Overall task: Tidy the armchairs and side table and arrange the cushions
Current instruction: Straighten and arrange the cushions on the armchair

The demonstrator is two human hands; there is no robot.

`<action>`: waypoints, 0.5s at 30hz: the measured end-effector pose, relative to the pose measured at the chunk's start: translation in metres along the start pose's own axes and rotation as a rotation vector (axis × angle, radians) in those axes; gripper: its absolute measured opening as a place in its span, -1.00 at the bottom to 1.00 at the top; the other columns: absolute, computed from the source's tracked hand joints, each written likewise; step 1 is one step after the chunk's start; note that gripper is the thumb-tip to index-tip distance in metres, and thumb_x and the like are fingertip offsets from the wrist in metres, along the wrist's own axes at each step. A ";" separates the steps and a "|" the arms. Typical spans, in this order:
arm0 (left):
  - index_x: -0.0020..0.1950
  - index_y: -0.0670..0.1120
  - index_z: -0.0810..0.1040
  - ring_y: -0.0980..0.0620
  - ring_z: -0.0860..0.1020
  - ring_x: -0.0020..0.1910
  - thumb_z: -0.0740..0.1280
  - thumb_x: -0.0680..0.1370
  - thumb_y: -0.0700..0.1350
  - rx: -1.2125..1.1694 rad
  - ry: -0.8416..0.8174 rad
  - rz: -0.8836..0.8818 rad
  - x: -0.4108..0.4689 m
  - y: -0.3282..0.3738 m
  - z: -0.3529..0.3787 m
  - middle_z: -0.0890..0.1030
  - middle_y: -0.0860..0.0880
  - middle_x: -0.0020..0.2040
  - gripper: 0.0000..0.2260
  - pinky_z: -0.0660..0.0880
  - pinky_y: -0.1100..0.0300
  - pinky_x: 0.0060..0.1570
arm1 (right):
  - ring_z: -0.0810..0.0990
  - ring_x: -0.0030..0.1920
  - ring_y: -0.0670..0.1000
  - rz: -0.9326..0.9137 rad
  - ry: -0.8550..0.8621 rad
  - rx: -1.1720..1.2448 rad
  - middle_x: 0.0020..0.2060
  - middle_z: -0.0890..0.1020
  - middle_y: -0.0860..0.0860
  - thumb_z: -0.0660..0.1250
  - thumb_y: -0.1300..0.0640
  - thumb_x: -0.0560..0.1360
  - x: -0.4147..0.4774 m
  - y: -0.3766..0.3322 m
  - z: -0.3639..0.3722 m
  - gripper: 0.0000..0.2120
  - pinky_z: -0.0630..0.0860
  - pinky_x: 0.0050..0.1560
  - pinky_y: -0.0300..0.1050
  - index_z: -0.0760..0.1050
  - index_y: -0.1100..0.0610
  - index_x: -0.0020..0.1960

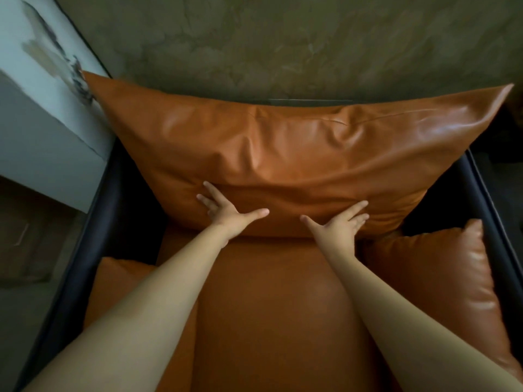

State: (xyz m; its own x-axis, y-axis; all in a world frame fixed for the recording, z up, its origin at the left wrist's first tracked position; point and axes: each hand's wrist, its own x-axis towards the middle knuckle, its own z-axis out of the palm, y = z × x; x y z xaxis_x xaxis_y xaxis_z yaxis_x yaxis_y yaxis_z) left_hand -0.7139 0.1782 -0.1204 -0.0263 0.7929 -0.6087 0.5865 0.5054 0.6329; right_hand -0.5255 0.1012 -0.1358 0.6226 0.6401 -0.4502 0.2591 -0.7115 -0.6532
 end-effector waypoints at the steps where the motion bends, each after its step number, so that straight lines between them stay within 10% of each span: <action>1: 0.42 0.12 -0.54 -0.18 -0.14 0.55 0.55 0.29 0.17 -0.002 -0.002 0.025 -0.004 -0.005 -0.003 -0.47 -0.06 0.49 0.26 0.19 -0.19 0.43 | -0.24 0.54 0.19 0.001 0.004 -0.017 0.52 -0.27 0.27 0.52 -0.15 0.34 -0.007 0.001 0.001 0.26 0.04 0.48 0.26 -0.47 0.12 0.50; 15: 0.54 -0.03 -0.34 -0.06 -0.24 0.55 0.46 0.35 0.25 0.331 0.248 0.425 -0.099 -0.127 -0.094 -0.24 -0.11 0.57 0.13 -0.26 -0.01 0.46 | -0.25 0.55 0.13 -0.265 -0.253 -0.144 0.55 -0.26 0.10 0.48 -0.20 0.36 -0.200 0.011 0.110 0.17 0.16 0.44 0.32 -0.42 -0.14 0.50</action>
State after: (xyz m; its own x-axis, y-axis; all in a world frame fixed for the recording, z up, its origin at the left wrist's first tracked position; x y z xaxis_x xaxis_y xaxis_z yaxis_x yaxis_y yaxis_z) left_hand -0.8619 0.0673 -0.0956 0.1013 0.9785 -0.1794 0.8075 0.0245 0.5894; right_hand -0.7286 -0.0033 -0.1201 0.3232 0.8457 -0.4246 0.4990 -0.5335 -0.6829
